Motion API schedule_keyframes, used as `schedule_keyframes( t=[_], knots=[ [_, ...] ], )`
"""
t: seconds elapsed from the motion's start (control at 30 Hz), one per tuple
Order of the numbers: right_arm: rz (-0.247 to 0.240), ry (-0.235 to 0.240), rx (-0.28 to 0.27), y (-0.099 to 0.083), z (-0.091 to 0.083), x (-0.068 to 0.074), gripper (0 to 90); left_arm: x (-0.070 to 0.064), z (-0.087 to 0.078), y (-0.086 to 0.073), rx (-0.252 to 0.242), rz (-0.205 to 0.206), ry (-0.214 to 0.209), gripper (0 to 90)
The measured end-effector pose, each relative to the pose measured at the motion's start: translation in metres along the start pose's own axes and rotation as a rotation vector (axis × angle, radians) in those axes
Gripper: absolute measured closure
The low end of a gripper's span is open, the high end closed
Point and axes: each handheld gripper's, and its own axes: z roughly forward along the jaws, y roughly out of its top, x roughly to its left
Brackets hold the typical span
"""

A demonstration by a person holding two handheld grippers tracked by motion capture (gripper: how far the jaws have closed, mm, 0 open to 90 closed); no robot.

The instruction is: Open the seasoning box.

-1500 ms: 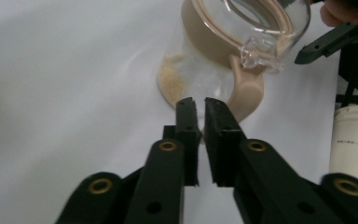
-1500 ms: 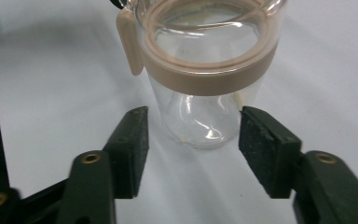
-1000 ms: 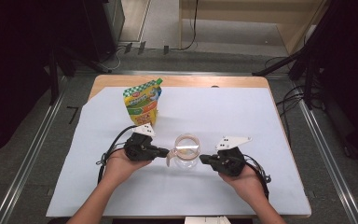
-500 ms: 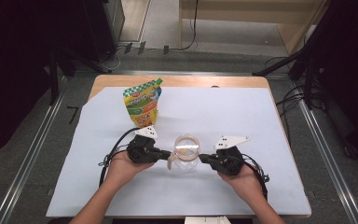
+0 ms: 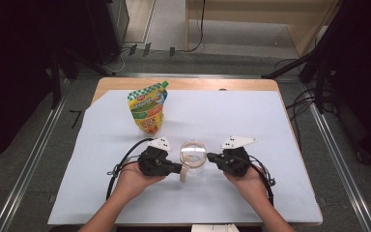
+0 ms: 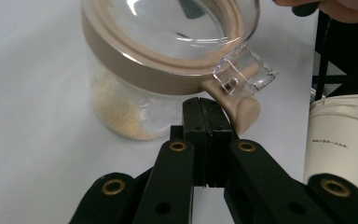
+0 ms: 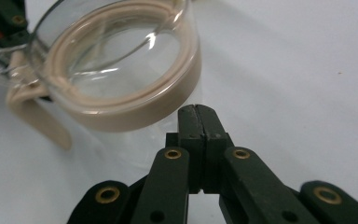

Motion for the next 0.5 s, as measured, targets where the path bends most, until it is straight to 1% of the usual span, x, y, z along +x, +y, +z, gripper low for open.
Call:
schedule_keyframes(
  t=[0.1,0.13,0.17,0.2,0.23,0.27,0.33,0.43,0.47,0.5],
  knots=[
    [-0.003,-0.006,-0.006,0.001,0.002,-0.002,90.0,-0.005,0.004,0.001,0.002,0.006,-0.010,90.0],
    [0.008,-0.012,-0.009,0.002,0.004,-0.004,90.0,-0.008,0.007,0.003,0.004,0.005,-0.023,90.0],
    [0.008,-0.012,-0.009,0.002,0.004,-0.004,90.0,-0.008,0.007,0.003,0.004,0.005,-0.023,90.0],
    [0.012,-0.015,-0.014,0.002,0.006,-0.006,90.0,-0.010,0.013,0.004,-0.007,-0.025,-0.082,90.0],
    [0.012,-0.015,-0.014,0.002,0.006,-0.006,90.0,-0.010,0.013,0.004,-0.007,-0.025,-0.082,90.0],
    [0.008,-0.021,-0.016,0.002,0.007,-0.006,90.0,-0.013,0.017,0.005,-0.005,-0.019,-0.100,90.0],
    [0.004,-0.018,-0.017,0.002,0.007,-0.007,90.0,-0.017,0.022,0.008,0.000,0.005,-0.098,90.0],
    [0.003,-0.016,-0.029,0.003,0.003,-0.007,90.0,-0.018,0.022,0.009,0.008,0.014,-0.095,90.0],
    [0.005,-0.017,-0.039,0.003,-0.004,-0.006,90.0,-0.018,0.022,0.009,0.009,0.014,-0.093,89.8],
    [0.005,-0.017,-0.039,0.003,-0.004,-0.006,90.0,-0.019,0.020,0.009,0.008,0.014,-0.089,89.8]
  ],
)
